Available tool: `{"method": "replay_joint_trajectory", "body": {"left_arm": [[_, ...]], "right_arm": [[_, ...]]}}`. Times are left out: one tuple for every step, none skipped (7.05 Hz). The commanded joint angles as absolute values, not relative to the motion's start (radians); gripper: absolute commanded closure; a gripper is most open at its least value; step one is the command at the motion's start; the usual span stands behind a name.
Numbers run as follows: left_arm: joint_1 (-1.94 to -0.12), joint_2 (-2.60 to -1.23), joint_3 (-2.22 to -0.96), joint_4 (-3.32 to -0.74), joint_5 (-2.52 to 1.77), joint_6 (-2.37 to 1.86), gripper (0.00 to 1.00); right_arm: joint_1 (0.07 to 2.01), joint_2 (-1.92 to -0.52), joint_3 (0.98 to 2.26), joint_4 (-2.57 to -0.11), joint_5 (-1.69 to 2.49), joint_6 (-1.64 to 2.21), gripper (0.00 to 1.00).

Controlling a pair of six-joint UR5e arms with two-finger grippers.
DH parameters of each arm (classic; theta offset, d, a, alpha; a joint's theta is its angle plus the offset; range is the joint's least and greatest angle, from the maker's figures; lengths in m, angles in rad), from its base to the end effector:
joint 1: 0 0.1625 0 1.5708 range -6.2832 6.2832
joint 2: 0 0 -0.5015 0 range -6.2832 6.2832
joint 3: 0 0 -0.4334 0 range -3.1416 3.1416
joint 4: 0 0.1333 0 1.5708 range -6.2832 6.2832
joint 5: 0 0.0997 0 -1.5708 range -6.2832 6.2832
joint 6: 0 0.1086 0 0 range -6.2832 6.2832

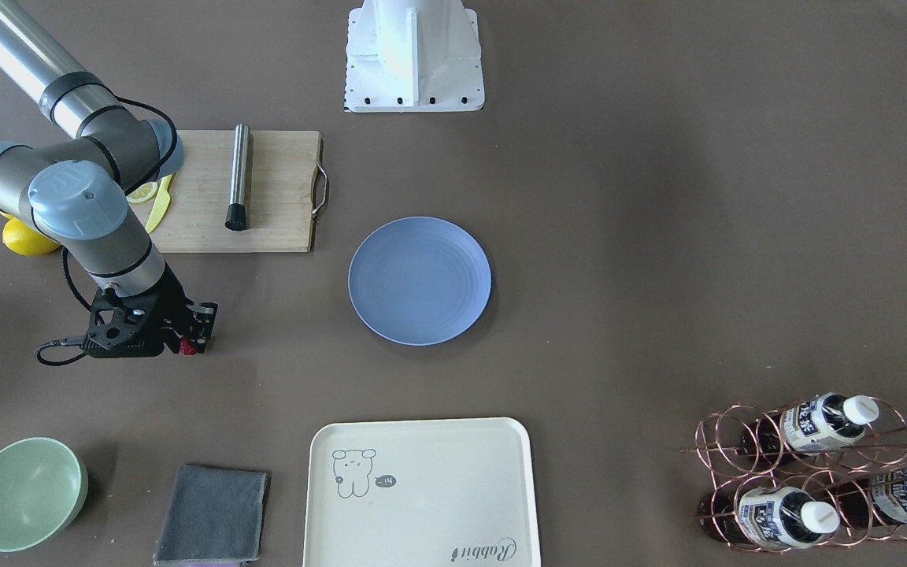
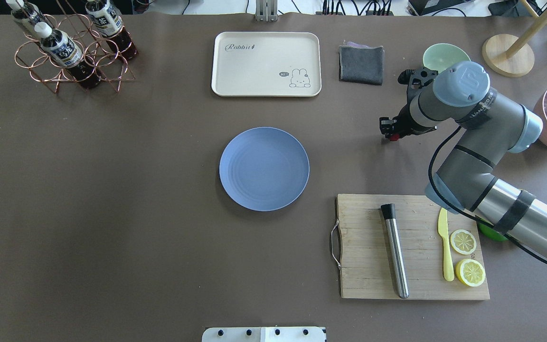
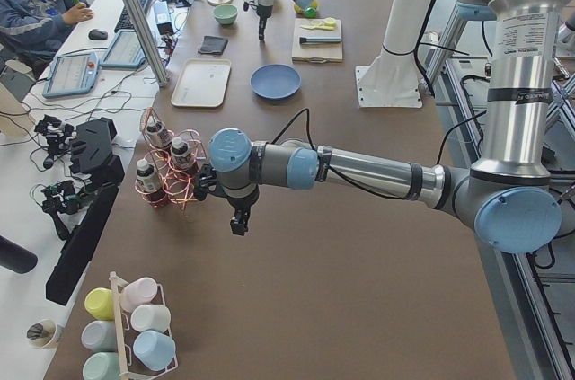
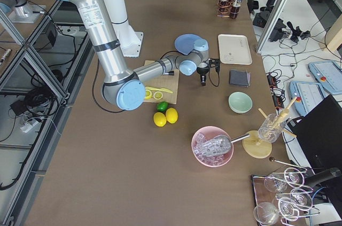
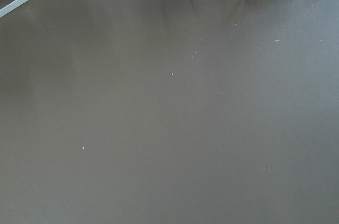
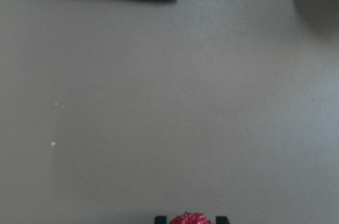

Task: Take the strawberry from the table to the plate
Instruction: 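Withdraw the left arm while the right gripper reaches down to the red strawberry, then carry the strawberry with the right gripper and release it onto the plate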

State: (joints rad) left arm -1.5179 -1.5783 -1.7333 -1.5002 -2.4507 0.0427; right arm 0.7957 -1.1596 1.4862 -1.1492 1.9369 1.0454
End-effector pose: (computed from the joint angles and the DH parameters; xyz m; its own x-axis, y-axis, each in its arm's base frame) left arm -0.0211 -0.5389 0.6496 0.6295 0.1524 -0.7619 -0.0796 0.9881 0.1319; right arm -0.4595 -0.6040 0.4896 0.6928 0.0380 0.7201 -0.1724 0.9784 0.1142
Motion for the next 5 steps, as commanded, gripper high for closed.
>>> {"method": "replay_joint_trajectory", "body": {"left_arm": [[-1.517, -1.578, -1.732, -1.5, -2.451, 0.041, 0.02], [-1.517, -1.578, -1.73, -1.5, -2.451, 0.037, 0.02], [-1.516, -1.58, -1.727, -1.5, -2.451, 0.037, 0.02], [-1.517, -1.58, -1.727, -1.5, -2.451, 0.037, 0.02], [-1.517, -1.578, -1.729, -1.5, -2.451, 0.037, 0.02]], "right_arm": [[0.79, -1.035, 1.499, -1.272, 1.945, 1.194, 1.0], [0.76, -0.949, 1.497, -1.351, 1.944, 1.286, 1.0], [0.709, -0.892, 1.496, -1.364, 1.931, 1.424, 1.0], [0.643, -0.843, 1.49, -1.371, 1.871, 1.509, 1.0], [0.591, -0.812, 1.48, -1.374, 1.811, 1.593, 1.0]]}}
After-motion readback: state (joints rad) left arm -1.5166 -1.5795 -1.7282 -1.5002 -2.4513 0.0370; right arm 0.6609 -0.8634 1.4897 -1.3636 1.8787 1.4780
